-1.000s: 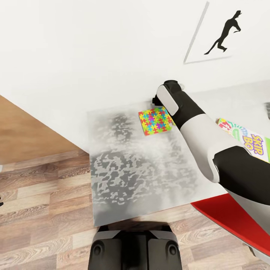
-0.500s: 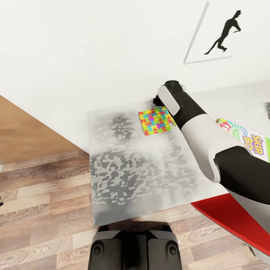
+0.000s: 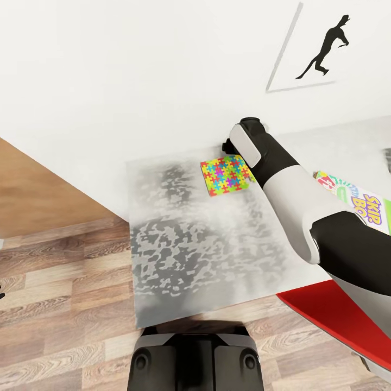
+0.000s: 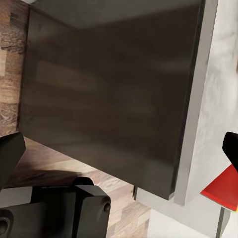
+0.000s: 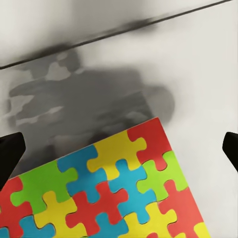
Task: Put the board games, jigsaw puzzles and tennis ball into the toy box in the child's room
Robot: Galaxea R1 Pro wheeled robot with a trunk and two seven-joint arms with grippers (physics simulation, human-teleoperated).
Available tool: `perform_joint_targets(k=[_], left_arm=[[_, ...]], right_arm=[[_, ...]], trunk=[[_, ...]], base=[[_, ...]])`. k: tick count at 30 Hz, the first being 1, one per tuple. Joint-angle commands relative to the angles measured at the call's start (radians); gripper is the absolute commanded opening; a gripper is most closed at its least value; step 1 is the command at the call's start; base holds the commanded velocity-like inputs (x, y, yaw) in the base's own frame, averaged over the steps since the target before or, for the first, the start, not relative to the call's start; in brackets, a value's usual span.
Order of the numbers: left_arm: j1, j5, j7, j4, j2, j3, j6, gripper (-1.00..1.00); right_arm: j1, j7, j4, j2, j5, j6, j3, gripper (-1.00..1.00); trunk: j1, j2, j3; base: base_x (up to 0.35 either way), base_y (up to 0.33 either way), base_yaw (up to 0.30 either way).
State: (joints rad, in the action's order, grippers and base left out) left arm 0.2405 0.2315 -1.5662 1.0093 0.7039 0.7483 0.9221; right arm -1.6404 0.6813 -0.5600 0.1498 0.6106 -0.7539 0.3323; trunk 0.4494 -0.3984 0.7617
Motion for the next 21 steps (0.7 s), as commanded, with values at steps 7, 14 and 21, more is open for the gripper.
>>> perform_joint_targets(k=[7,14,21], left_arm=[[0.000,-0.001,-0.005,0.000,0.000,0.000,0.011,1.00],[0.000,-0.001,-0.005,0.000,0.000,0.000,0.011,1.00],[0.000,-0.001,-0.005,0.000,0.000,0.000,0.011,1.00]], right_arm=[[-0.001,0.005,0.047,-0.002,0.011,0.032,-0.004,1.00],[-0.001,-0.035,0.105,-0.001,0.010,0.057,-0.023,1.00],[-0.001,-0.055,0.115,-0.001,0.009,0.066,-0.027,1.00]], trunk=[[0.001,-0.002,0.001],[0.001,-0.002,0.001],[0.001,-0.002,0.001]], base=[[0.000,0.000,0.000],[0.000,0.000,0.000],[0.000,0.000,0.000]])
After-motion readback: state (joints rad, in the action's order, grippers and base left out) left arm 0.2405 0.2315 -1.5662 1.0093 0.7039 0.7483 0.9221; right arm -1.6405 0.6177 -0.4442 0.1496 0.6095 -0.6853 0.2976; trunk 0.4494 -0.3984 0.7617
